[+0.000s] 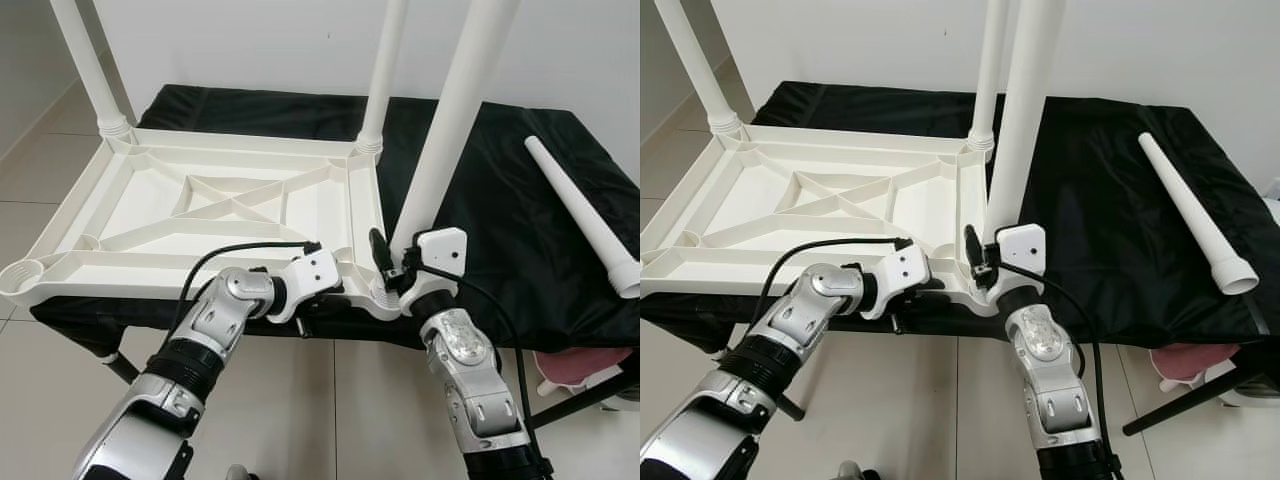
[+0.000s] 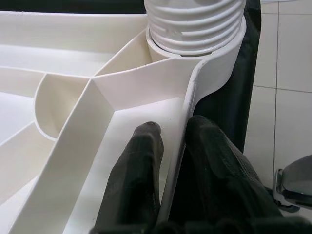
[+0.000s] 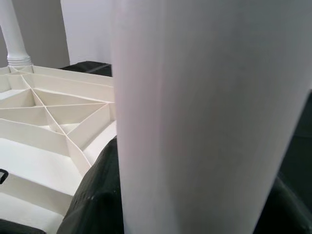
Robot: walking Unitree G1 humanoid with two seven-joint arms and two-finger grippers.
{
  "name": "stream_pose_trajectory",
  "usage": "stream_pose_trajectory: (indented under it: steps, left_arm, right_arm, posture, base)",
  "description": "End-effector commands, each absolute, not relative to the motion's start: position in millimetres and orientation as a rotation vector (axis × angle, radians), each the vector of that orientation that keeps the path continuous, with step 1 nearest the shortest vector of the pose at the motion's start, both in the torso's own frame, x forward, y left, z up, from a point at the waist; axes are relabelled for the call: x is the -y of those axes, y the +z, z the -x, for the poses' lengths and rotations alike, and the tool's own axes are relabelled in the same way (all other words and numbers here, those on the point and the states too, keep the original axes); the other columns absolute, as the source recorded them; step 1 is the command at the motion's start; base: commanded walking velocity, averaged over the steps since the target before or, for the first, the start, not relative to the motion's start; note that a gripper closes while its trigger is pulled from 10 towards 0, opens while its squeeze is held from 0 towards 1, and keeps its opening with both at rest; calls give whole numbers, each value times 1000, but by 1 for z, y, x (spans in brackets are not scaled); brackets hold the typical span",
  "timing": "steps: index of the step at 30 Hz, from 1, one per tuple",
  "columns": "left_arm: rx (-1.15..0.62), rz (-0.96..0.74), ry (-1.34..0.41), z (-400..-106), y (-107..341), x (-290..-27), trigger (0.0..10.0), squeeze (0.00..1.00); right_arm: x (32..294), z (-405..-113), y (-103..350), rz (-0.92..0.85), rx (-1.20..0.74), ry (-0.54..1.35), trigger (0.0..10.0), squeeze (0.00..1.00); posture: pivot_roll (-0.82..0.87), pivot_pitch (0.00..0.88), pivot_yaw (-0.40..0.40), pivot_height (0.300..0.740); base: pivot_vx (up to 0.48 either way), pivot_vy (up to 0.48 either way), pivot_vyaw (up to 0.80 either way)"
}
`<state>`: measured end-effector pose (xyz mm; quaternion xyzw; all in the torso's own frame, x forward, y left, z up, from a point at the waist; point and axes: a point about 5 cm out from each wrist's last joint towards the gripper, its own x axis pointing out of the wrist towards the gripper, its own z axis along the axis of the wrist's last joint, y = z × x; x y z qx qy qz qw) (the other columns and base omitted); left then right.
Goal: Building children table
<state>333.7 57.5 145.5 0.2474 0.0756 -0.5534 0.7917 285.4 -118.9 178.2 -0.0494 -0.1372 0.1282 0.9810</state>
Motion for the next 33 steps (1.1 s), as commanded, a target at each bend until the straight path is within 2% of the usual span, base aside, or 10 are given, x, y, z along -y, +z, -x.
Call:
stream_pose_trajectory:
  steps: [1, 9, 18, 33]
  left_arm:
    - [-157, -483, -1115, -334, 141, -61, 10000, 0]
    - [-158, -484, -1116, -335, 143, -62, 10000, 0]
    - [-158, -484, -1113, -335, 145, -63, 10000, 0]
    - [-155, -472, -1095, -336, 147, -64, 10000, 0]
  right_arm:
    - [123, -285, 156, 97, 163, 268, 10000, 0]
    - [128, -286, 140, 61, 23, 479, 10000, 0]
    - [128, -287, 132, 74, -25, 526, 10000, 0]
    - [131, -284, 118, 107, -46, 257, 10000, 0]
  posture:
    - [-2, 80, -20, 740]
    - [-5, 85, -9, 740]
    - [0, 91, -10, 740]
    - [-2, 98, -14, 740]
  base:
    - [0, 0, 0]
    - [0, 0, 0]
    - [0, 0, 0]
    - [0, 0, 0]
